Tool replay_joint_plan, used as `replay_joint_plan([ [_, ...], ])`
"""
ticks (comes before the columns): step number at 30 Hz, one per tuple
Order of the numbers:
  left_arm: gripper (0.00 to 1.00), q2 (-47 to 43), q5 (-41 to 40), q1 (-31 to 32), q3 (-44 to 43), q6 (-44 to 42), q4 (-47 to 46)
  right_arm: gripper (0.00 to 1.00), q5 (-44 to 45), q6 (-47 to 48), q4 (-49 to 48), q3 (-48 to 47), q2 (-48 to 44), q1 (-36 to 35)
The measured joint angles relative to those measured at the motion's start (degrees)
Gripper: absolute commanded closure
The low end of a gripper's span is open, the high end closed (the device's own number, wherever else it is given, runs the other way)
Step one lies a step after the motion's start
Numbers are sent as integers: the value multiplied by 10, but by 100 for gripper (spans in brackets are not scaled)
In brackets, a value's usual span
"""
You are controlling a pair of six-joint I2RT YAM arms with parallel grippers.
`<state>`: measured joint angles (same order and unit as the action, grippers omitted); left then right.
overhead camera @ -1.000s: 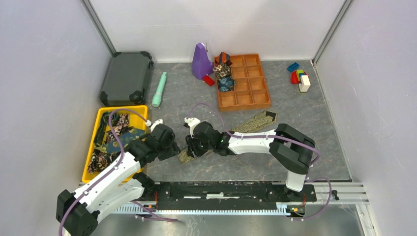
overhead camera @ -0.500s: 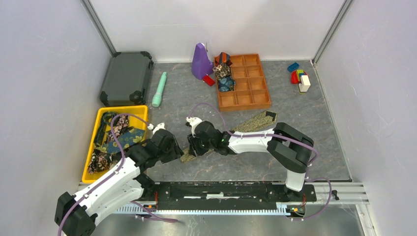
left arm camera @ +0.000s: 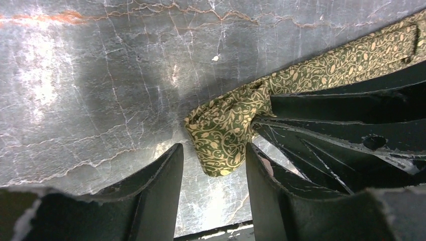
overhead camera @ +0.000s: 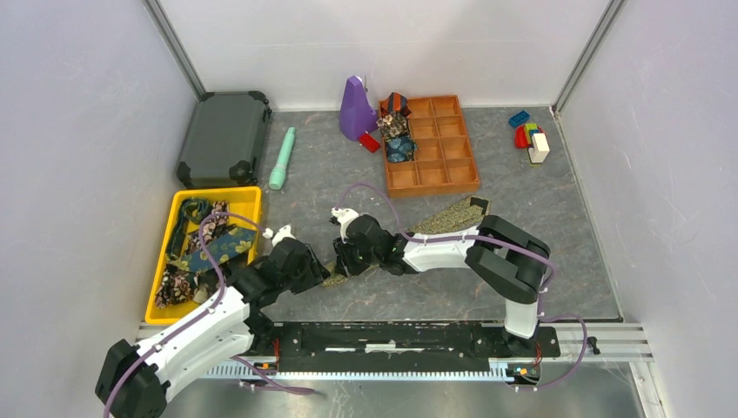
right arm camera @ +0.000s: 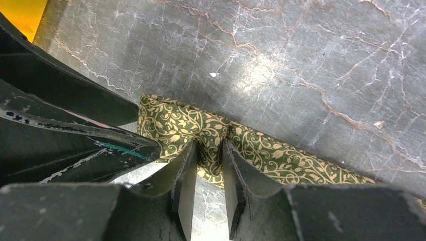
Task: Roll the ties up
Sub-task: Roll the tie at the center of the board.
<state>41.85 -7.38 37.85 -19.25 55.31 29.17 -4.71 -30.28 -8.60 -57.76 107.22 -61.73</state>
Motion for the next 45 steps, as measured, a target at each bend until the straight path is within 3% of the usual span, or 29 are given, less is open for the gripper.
replay_joint_plan([
  [11,45,-84,-18,5,75,94,-53,70,-14,-8,-37,2,16,4],
  [21,43,-143,-52,6,93,162,-39,71,-20,-16,-57,9,19,7],
  [42,56,-93,-75,9,99,219,-57,71,-30,-26,-74,13,24,8],
  [45,62,-81,-77,12,99,219,-70,71,-31,-27,-75,14,24,8],
])
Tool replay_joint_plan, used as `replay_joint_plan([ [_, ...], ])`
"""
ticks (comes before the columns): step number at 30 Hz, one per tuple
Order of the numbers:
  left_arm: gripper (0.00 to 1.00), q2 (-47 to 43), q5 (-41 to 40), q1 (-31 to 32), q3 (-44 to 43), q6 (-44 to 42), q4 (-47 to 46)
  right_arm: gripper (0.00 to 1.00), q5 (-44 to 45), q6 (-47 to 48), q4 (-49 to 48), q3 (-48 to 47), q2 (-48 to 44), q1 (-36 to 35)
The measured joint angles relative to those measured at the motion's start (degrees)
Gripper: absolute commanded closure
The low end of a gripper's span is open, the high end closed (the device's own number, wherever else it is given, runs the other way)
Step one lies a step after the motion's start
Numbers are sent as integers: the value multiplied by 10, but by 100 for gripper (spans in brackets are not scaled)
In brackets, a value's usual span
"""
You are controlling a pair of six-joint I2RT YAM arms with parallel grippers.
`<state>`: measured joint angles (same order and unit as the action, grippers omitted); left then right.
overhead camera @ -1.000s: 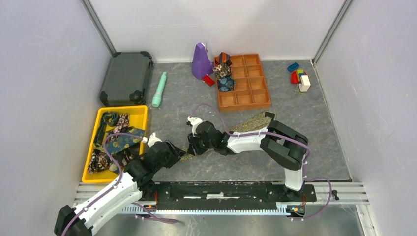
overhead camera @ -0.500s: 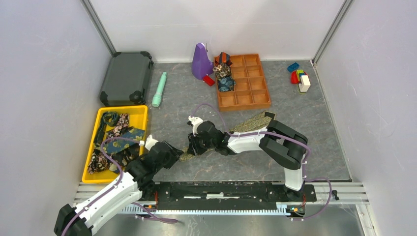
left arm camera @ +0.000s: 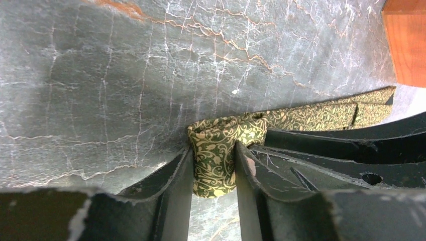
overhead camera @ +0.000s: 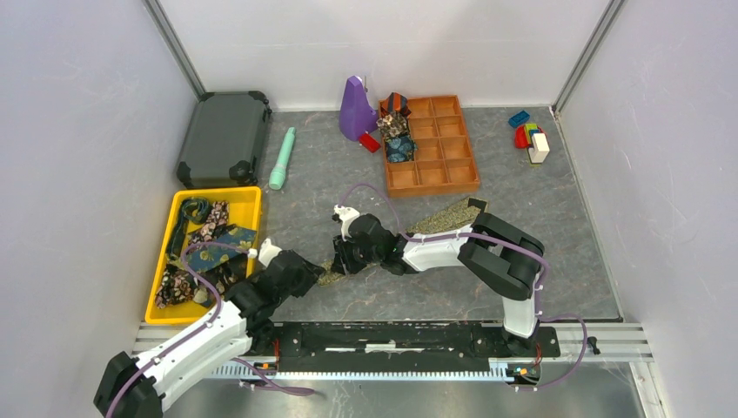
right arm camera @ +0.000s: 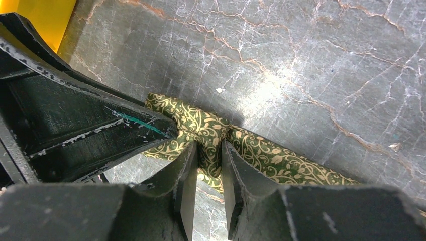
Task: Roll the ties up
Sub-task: Roll the tie at the center of the board.
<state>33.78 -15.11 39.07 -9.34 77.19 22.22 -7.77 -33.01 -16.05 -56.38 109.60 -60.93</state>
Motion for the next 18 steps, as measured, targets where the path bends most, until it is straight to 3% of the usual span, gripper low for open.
replay_joint_plan([
  [8,83,22,-10,9,-2,-1,-14,70,-3,-2,-5,3,0,2],
  [18,92,28,-9,12,-33,-46,19,55,-1,3,14,11,-19,2],
])
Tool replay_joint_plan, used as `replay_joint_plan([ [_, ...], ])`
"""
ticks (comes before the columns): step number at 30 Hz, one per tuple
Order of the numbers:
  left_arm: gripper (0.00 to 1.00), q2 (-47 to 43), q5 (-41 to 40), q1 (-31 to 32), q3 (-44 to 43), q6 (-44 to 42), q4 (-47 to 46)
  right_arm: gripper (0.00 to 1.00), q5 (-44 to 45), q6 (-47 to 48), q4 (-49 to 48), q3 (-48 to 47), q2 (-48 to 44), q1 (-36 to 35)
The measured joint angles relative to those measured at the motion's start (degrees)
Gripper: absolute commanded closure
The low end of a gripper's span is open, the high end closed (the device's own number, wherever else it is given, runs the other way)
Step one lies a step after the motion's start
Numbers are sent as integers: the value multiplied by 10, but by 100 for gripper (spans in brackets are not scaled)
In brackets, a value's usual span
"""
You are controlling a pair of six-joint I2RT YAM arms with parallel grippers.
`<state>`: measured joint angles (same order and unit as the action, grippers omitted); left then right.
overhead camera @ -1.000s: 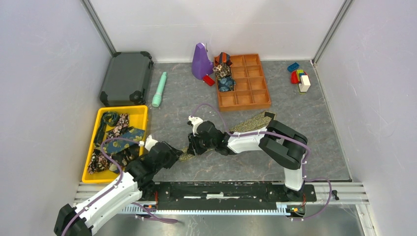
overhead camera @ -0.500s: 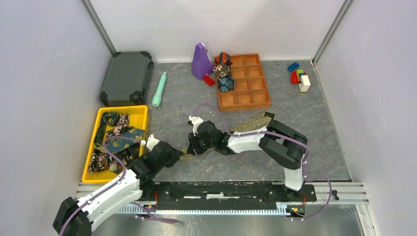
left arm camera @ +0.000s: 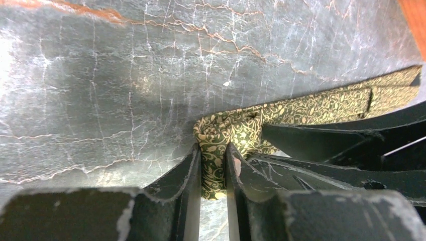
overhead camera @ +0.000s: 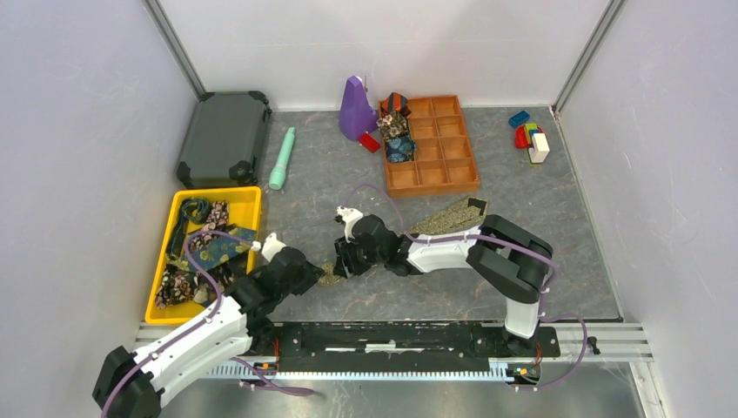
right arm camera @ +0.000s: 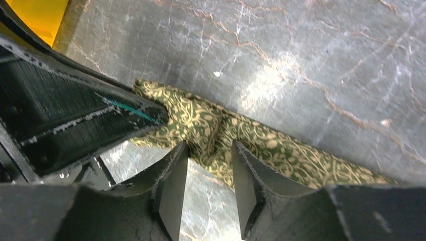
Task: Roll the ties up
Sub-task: Roll the tie at the center of the board.
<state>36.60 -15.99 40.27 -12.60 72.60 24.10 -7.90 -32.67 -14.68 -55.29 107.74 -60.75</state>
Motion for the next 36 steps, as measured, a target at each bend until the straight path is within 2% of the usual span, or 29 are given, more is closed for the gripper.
replay_joint_plan([
  [6,93,9,1,1,-31,-52,41,57,4,12,43,17,-49,0],
  [15,93,54,6,1,-88,-115,94,80,-1,28,52,16,-94,0],
  [22,93,79,13,1,-112,-143,116,90,-28,25,26,7,-59,-2],
  [36,93,130,13,1,-164,-186,153,92,-53,10,5,-31,19,-12],
])
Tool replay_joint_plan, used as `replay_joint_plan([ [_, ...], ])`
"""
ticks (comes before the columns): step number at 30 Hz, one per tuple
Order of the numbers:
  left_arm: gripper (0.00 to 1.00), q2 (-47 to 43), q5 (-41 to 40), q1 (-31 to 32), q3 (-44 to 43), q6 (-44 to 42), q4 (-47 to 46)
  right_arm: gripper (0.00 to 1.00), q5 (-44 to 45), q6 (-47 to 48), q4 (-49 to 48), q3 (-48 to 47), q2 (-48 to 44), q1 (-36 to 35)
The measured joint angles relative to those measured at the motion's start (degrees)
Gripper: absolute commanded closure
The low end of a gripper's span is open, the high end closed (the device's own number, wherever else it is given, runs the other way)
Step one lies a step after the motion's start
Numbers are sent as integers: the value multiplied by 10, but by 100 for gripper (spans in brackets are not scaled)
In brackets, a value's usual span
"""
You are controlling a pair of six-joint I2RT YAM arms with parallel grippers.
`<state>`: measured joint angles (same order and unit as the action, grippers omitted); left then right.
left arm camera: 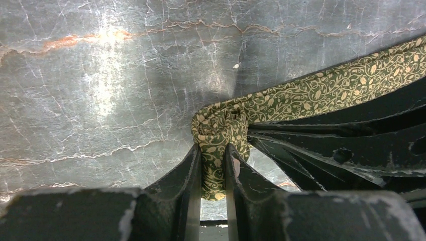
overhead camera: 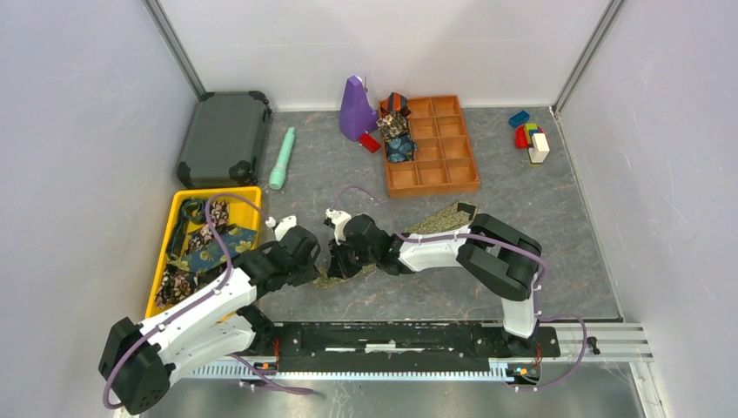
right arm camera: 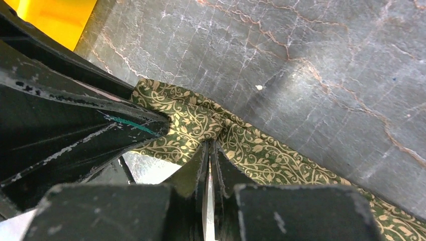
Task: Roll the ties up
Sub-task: Roll the tie at the center of the board.
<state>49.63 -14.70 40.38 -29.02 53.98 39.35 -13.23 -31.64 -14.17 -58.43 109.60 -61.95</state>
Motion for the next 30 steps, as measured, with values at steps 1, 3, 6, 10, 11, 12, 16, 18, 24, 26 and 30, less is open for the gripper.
replay_joint_plan([
  [1,93,6,0,0,-3,-4,2,92,-1,-1,0,-3,3,-1],
  [3,94,16,-1,0,-11,-10,9,92,-2,-1,-1,-9,10,-3],
  [6,93,30,-2,0,-26,-17,20,92,-4,-2,-3,-17,18,-5],
  [10,93,48,-2,0,-45,-20,34,91,-5,-2,-4,-19,19,-5],
  [11,93,53,-2,0,-50,-23,39,91,-5,-2,-4,-19,19,-5],
  [12,93,57,-2,0,-53,-25,41,91,-5,-2,-4,-19,19,-5],
  [16,94,73,-2,0,-63,-29,47,91,-5,-2,-4,-19,19,-6],
  [18,94,82,-1,3,-70,-29,51,92,-7,-2,-4,-19,19,-6],
  [24,95,108,-3,20,-92,-29,60,92,-15,-8,-8,-19,19,-6],
  [26,95,116,-3,27,-101,-29,63,92,-20,-16,-17,-17,19,-5],
  [30,95,134,-10,43,-115,-29,72,92,-29,-33,-35,-7,19,-5],
])
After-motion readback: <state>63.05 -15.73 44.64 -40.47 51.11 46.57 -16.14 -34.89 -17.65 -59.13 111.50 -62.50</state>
